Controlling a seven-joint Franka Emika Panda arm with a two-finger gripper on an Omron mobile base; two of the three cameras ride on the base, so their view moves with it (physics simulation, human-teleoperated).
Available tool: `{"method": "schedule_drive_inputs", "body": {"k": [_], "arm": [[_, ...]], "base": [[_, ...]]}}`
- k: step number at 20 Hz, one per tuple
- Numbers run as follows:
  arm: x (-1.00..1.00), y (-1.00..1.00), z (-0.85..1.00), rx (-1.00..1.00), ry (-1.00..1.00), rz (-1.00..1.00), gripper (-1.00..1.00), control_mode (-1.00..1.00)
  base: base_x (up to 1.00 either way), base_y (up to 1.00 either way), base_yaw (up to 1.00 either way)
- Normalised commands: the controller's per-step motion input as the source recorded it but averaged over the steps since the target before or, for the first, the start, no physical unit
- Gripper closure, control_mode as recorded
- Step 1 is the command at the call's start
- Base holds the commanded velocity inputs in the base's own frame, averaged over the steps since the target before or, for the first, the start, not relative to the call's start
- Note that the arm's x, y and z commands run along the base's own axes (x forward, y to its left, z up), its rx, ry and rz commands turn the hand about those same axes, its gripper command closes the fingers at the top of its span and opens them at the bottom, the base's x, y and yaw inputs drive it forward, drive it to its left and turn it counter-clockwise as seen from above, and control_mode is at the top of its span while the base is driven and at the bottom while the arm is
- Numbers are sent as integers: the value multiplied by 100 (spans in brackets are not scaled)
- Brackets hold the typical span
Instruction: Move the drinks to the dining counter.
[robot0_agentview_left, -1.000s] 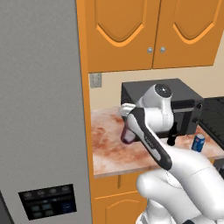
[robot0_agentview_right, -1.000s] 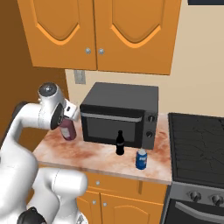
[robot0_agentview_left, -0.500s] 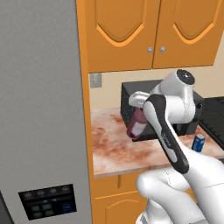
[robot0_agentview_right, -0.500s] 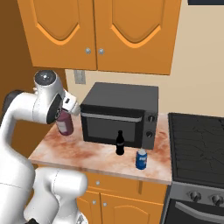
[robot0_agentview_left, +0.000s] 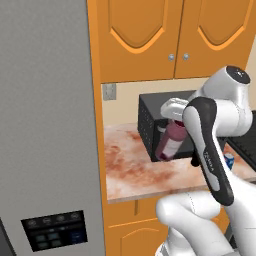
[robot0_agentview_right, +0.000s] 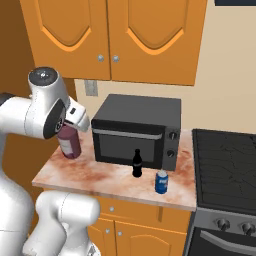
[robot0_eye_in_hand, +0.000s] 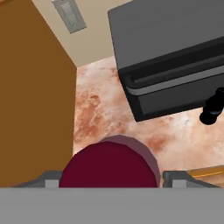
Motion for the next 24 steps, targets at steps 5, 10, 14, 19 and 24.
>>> {"method": "schedule_drive_inputs", "body": {"k": [5,10,14,19,24], "arm": [[-37,-10,0,-1,12,0,100,-100],[-26,0,42,-1,-7,0,100,-100],[-23,-3,40,0,0,0,100,-100],[-28,0,27,-7,14,0,100,-100],[-14,-7,41,-13,22,-3,100,-100]], "base": [[0,0,0],[0,0,0],[0,0,0],[0,0,0],[0,0,0]]}}
